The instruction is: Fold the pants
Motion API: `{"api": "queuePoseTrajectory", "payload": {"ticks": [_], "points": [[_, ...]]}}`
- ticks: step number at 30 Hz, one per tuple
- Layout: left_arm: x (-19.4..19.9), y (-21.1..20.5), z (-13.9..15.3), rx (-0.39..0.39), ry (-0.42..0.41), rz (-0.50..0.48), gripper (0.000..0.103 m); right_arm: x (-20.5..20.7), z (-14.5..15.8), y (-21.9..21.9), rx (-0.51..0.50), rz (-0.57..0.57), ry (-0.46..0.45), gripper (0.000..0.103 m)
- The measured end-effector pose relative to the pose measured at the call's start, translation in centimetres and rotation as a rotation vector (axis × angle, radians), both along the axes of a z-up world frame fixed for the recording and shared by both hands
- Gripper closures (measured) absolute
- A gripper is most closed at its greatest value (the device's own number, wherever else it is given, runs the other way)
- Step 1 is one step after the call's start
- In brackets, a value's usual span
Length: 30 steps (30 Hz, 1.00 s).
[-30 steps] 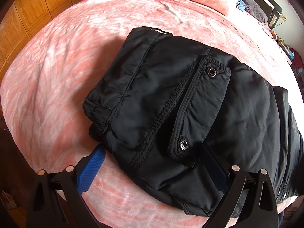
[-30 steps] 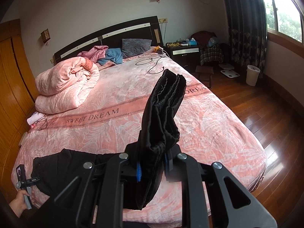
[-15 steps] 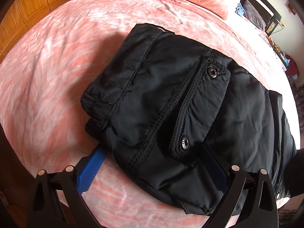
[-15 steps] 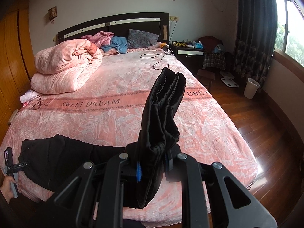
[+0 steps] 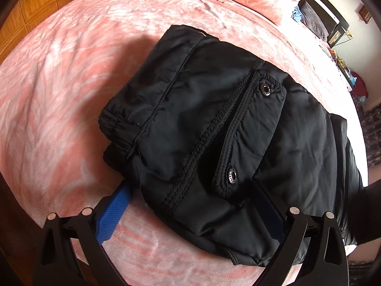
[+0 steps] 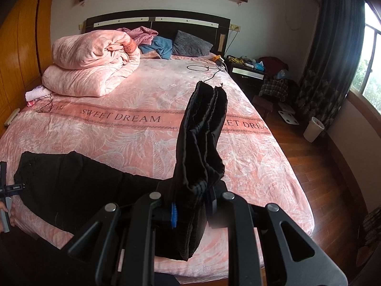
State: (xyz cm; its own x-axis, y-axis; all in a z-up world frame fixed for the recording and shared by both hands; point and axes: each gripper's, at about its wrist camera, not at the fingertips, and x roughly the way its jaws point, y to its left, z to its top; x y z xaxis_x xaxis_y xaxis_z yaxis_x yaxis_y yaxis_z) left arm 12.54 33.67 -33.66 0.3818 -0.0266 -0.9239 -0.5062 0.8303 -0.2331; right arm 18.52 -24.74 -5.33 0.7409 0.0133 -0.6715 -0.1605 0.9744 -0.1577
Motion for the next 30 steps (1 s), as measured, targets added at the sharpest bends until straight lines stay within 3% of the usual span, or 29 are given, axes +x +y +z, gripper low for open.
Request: {"api": "queuePoseTrajectory", "payload": {"ticks": [24, 30], "points": [[-1.3, 0.9, -0.3, -0.044, -0.031, -0.041, 0.004, -0.7, -2.4, 9.2, -0.126, 0.096, 0.043, 0.087], [-1.7, 0.8, -0.2, -0.046, -0.038, -0.044, 0.004, -1.6, -3.9, 11.6, -0.197, 0.122, 0.033, 0.087]]}}
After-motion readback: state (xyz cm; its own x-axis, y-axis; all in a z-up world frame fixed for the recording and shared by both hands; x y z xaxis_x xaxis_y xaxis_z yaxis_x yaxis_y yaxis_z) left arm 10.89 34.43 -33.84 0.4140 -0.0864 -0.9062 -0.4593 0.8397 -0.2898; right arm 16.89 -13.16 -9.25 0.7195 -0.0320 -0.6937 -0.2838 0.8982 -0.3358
